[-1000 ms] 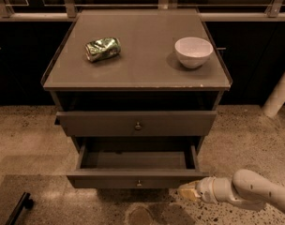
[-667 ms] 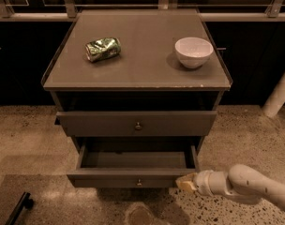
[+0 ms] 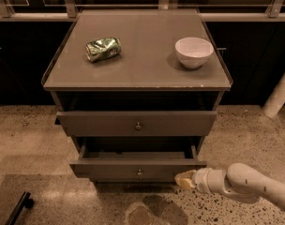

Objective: Close middle drawer

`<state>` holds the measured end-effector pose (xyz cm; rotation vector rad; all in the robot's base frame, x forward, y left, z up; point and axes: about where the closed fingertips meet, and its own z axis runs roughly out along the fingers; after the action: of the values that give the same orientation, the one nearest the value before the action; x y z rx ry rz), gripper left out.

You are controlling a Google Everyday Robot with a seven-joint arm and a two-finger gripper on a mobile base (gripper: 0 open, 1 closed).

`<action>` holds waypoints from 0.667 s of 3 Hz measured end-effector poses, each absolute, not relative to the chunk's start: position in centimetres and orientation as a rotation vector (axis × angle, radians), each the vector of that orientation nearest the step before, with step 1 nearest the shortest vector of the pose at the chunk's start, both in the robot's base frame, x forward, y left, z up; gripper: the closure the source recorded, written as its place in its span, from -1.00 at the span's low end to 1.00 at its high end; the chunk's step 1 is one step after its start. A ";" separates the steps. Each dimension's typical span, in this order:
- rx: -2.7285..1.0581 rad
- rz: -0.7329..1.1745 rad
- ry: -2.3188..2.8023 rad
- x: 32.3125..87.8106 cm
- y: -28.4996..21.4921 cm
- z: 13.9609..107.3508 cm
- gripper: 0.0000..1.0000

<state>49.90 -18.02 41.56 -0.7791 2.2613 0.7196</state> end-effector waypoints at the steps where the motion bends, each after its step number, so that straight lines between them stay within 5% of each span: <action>1: -0.796 0.684 2.250 50.0 -17.4 41.2 1.00; 2: -0.819 0.615 2.192 51.8 -16.1 40.9 1.00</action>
Offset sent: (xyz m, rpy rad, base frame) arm 0.0463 0.0326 -0.0064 -0.0845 -0.2179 -0.0137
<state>51.83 -16.13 40.94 -0.8191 2.1917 0.6148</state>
